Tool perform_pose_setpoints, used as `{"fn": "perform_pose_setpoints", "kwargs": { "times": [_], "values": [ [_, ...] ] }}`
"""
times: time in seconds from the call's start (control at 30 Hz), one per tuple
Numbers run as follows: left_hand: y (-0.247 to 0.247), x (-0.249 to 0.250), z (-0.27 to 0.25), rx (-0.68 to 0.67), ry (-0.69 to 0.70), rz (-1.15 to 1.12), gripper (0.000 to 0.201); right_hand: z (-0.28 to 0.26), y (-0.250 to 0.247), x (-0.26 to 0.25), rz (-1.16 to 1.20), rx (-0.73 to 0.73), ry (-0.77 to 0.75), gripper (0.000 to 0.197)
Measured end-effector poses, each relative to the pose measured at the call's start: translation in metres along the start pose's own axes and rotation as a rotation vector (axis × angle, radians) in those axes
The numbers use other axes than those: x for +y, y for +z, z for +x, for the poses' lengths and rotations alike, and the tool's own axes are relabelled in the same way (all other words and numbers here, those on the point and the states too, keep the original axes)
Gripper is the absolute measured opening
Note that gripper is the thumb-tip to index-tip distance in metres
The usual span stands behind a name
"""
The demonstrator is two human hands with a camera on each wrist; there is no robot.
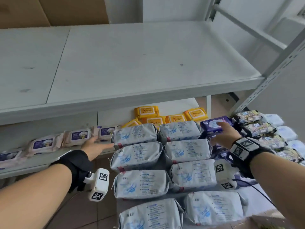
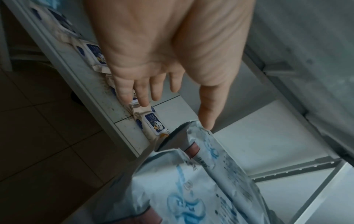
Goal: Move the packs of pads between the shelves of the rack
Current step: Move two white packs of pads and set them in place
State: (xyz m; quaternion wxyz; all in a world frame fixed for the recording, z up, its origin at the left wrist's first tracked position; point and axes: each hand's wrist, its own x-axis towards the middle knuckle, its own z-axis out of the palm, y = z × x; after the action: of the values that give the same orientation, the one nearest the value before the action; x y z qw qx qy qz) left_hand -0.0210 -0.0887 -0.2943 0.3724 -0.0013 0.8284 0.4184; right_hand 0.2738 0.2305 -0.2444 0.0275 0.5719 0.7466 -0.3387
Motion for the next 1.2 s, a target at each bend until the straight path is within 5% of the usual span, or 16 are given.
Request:
{"fn": "perform_pose_setpoints", "kwargs": {
  "times": [0.23, 0.43, 0.6, 0.77, 0.9, 1.2],
  "values": [
    [0.025, 0.014, 0.041, -0.089, 0.025, 0.231, 0.102, 0.062, 0.016, -0.015, -0.28, -0.09, -0.114, 0.101],
    [0.044, 0.02, 0.046, -0.156, 0.047, 0.287, 0.089, 0.083, 0.04, -0.021, -0.471, -0.182, -0.195, 0.103],
    [0.051, 0.029, 0.048, -0.196, 0.065, 0.388, 0.097, 0.087, 0.049, -0.026, -0.56, -0.236, -0.241, 0.099],
    [0.049, 0.03, 0.053, -0.157, 0.103, 0.504, 0.069, 0.092, 0.051, -0.029, -0.611, -0.262, -0.289, 0.083],
    [0.04, 0.032, 0.059, -0.206, 0.096, 0.391, 0.058, 0.095, 0.044, -0.035, -0.509, -0.3, -0.299, 0.072],
    [0.024, 0.028, 0.07, -0.266, -0.008, 0.147, 0.058, 0.099, 0.043, -0.058, 0.146, -0.485, -0.142, 0.047]
  ]
}}
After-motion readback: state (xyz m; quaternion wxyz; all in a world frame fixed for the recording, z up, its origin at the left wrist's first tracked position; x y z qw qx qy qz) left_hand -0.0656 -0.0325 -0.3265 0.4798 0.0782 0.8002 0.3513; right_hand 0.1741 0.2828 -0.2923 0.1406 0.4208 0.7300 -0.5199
